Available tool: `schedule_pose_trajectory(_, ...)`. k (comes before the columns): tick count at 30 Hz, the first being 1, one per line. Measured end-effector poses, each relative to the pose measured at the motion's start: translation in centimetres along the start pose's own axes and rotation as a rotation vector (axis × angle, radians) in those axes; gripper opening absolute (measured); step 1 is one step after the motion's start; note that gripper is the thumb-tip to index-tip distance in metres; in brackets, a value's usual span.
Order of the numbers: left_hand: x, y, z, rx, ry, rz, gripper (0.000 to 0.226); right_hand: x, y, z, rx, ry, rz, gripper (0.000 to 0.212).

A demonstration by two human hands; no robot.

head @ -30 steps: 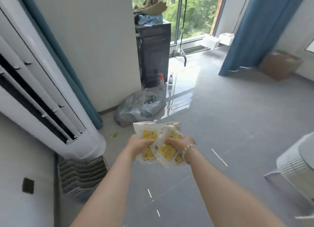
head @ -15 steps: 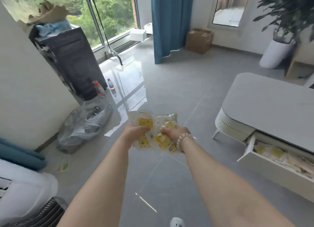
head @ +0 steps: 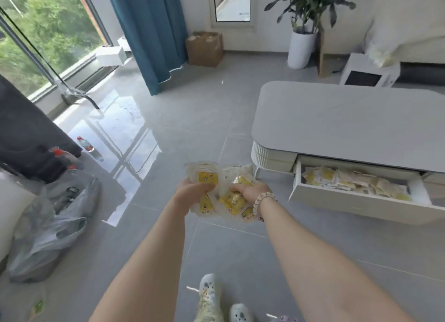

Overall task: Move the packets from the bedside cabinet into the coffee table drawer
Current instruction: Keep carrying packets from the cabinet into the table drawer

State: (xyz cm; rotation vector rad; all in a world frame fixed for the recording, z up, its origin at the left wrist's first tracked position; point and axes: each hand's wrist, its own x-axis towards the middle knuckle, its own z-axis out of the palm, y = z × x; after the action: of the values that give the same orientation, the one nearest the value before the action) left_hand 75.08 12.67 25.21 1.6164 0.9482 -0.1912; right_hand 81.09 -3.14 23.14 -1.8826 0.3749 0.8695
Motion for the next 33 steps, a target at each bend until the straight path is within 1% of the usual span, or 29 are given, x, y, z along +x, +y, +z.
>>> schedule_pose_trajectory(2,0.9,0.8,1.3,0.000,-0.043,0.024,0.017,0.6,0.1,-1.1,0.032,0.029,0.007,0.075)
schedule_pose_trajectory(6,2.5,2.4,3.5,0.019,-0.137,0.058,0.025,1.7,-0.2,-3.1,0.089,0.068,0.004,0.074)
schedule_pose_trajectory(10,4.9,4.5,4.7,0.055,-0.193,0.079,0.017,3.3,-1.2,-4.2,0.118,0.111,0.018,0.071)
schedule_pose_trajectory(14,7.6,7.4,6.2,0.081,-0.254,0.098,0.021,5.1,-3.1,-5.7,0.122,0.164,0.033,0.063)
schedule_pose_trajectory(20,11.0,11.9,9.6,0.160,-0.353,0.098,0.016,7.4,-5.0,-8.6,0.213,0.256,0.074,0.066)
schedule_pose_trajectory(24,12.4,15.0,13.2,0.224,-0.452,0.138,0.015,8.7,-5.8,-11.1,0.304,0.373,0.100,0.074)
schedule_pose_trajectory(29,13.1,17.7,18.2,0.317,-0.554,0.181,0.010,8.6,-5.3,-14.5,0.456,0.511,0.124,0.070)
schedule_pose_trajectory(31,12.8,18.2,20.2,0.357,-0.595,0.199,0.011,8.4,-4.7,-15.8,0.488,0.559,0.138,0.073)
schedule_pose_trajectory(33,12.4,18.1,22.0,0.377,-0.635,0.203,0.017,8.3,-3.7,-17.1,0.513,0.610,0.161,0.076)
